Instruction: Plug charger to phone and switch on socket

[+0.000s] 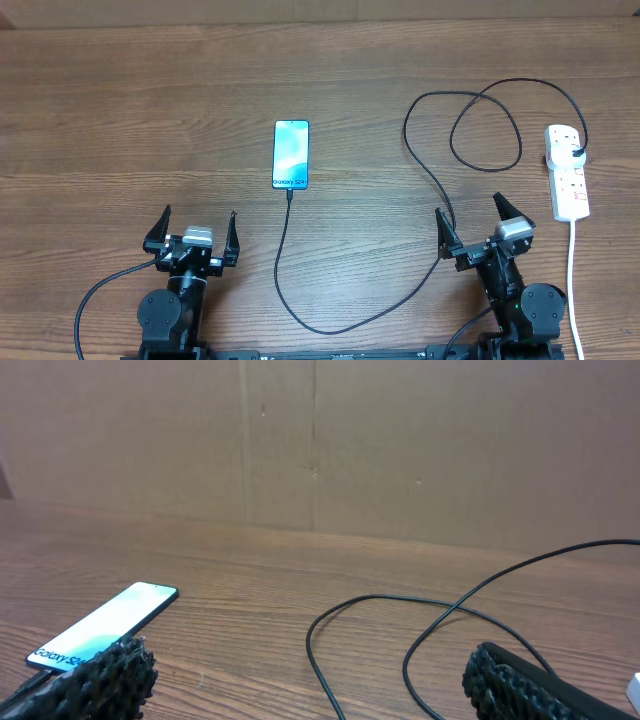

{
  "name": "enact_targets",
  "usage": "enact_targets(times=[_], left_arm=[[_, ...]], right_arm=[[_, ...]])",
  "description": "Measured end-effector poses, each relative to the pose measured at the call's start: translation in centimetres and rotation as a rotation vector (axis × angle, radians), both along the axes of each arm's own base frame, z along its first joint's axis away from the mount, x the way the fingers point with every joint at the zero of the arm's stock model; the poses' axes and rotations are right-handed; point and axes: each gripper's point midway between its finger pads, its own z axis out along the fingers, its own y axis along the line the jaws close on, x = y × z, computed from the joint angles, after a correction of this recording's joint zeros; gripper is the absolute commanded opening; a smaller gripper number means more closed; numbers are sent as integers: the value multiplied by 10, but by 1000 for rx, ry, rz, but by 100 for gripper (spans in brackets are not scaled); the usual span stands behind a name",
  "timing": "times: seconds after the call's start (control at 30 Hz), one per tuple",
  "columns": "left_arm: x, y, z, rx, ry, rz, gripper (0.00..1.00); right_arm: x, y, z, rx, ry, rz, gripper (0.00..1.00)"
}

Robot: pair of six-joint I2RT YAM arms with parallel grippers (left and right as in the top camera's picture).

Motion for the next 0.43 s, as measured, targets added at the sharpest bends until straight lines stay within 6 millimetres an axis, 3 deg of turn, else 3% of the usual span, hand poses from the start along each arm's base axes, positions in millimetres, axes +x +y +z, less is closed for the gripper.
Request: enact_targets(times=[0.43], left_arm=[[0,0,0,0,0,0,100]], right_arm=[[0,0,0,0,0,0,100]])
